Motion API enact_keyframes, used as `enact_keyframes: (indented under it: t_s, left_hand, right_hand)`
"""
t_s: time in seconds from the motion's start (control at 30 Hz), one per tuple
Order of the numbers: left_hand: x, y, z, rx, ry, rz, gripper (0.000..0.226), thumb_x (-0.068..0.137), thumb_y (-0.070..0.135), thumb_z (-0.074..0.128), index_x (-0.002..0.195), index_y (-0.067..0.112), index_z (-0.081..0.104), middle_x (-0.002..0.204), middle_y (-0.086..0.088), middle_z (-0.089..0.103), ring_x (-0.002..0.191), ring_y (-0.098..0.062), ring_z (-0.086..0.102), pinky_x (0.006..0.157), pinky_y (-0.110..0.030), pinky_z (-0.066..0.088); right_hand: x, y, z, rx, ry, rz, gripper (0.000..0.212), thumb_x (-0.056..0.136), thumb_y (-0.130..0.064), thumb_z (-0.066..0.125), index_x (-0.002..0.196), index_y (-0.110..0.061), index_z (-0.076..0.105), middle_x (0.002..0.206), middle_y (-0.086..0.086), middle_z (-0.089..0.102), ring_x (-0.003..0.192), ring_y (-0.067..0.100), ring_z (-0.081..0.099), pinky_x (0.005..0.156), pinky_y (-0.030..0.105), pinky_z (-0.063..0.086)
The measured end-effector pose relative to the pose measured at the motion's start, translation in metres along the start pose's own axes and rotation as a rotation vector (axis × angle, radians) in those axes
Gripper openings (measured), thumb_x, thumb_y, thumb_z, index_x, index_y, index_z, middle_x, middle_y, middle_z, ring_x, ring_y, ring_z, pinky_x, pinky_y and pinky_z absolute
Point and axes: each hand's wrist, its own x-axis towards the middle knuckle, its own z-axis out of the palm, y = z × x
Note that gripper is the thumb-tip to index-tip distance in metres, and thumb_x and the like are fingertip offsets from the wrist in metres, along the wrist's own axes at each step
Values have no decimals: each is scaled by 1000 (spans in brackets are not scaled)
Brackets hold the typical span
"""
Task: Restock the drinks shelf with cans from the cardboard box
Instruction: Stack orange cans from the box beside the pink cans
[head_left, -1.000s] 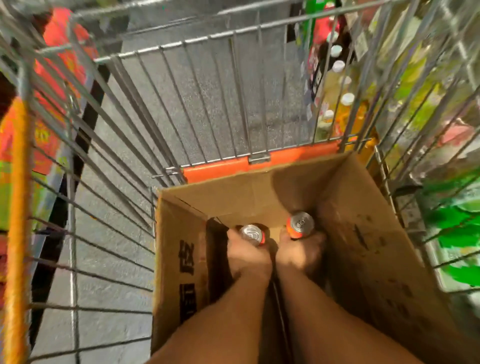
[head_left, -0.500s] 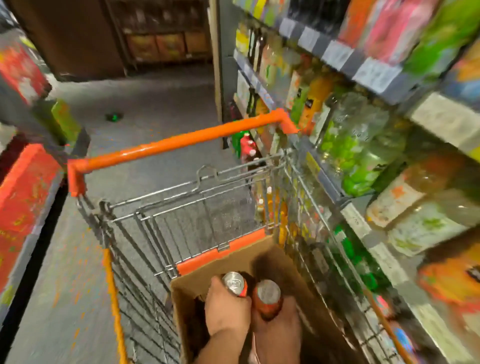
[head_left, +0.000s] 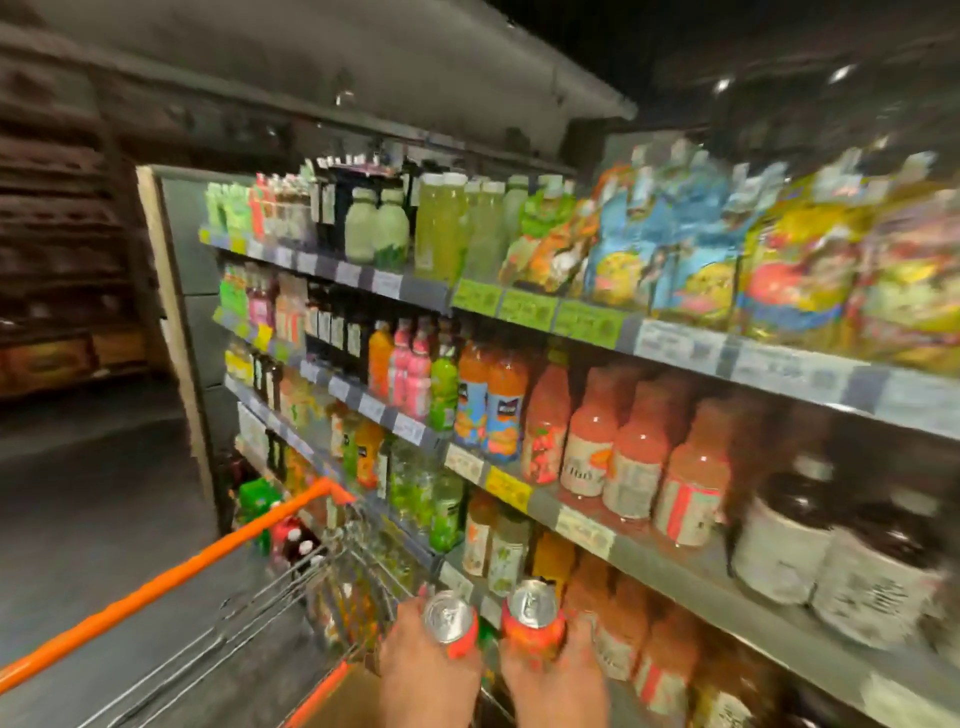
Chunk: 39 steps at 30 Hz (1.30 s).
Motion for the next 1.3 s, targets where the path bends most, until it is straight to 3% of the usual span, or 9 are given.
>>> enact_keyframes:
  t_s: [0.03, 0.1, 0.2, 0.47, 0.57, 0.63, 0.73, 1.07, 1.3]
  left_hand:
    - [-9, 10, -3, -13, 5, 115, 46, 58, 43, 75, 93, 30, 49, 93, -6, 68, 99, -36, 66, 87, -42, 54]
    - [-37, 35, -11, -31, -102, 130, 49, 59, 38, 76, 101, 27, 54, 101, -7, 67, 105, -35, 64, 91, -41, 52]
    - [-89, 83, -15, -70, -217, 235, 65, 60, 41, 76, 119, 23, 56, 115, -5, 65, 114, -31, 58, 100, -40, 46]
    - [-208, 186, -13, -265, -494, 494, 43, 60, 39, 78, 100, 38, 62, 93, 15, 71, 92, -13, 67, 86, -36, 56]
    - [-246, 222, -15, -296, -587, 583, 31, 66, 31, 82, 86, 38, 60, 85, 17, 68, 88, -9, 65, 78, -30, 52]
    - [-269, 243, -21, -293, -639, 625, 35, 69, 31, 82, 89, 35, 54, 87, 16, 63, 88, -12, 60, 75, -28, 46]
    - [-294, 267, -24, -279, -667, 666, 53, 68, 39, 83, 107, 28, 49, 102, 3, 67, 96, -21, 63, 82, -31, 48]
    - [-352, 301, -16, -319, -826, 792, 49, 57, 48, 76, 101, 39, 57, 95, 11, 71, 91, -15, 68, 88, -36, 56]
    - [-376, 322, 6, -376, -784, 839, 32, 65, 35, 81, 89, 37, 61, 86, 12, 71, 88, -14, 67, 81, -30, 52]
  right_hand:
    - [0, 3, -14, 36, 58, -72, 51, 54, -57, 70, 96, -34, 49, 70, -9, 60, 66, 24, 67, 52, 18, 38]
    - [-5, -3, -65, 122, 80, -67, 51, 54, -41, 85, 93, -27, 54, 67, -9, 53, 78, 31, 67, 55, 27, 39]
    - [-7, -9, -137, 85, 75, 12, 51, 60, -47, 79, 98, -29, 50, 92, 1, 67, 96, 29, 64, 72, 32, 45]
    - [-29, -20, -296, 15, 341, 29, 52, 69, -55, 69, 110, -34, 46, 95, -6, 64, 87, 20, 62, 78, 35, 52]
    - [-40, -21, -340, -24, 453, 20, 58, 65, -62, 67, 112, -34, 48, 97, -7, 65, 88, 19, 63, 77, 35, 52]
    - [-48, -24, -367, -32, 515, 34, 55, 66, -59, 69, 111, -33, 50, 96, -6, 66, 89, 20, 63, 78, 36, 52]
    - [-63, -26, -405, -45, 604, 52, 54, 67, -56, 70, 111, -30, 51, 97, -5, 65, 90, 20, 62, 81, 39, 53]
    - [-98, -17, -482, -97, 774, 91, 47, 72, -54, 71, 106, -37, 43, 95, -9, 60, 89, 17, 59, 81, 38, 51]
    - [-77, -7, -522, -98, 768, 29, 46, 70, -52, 72, 106, -36, 48, 95, -11, 59, 88, 15, 59, 76, 36, 51]
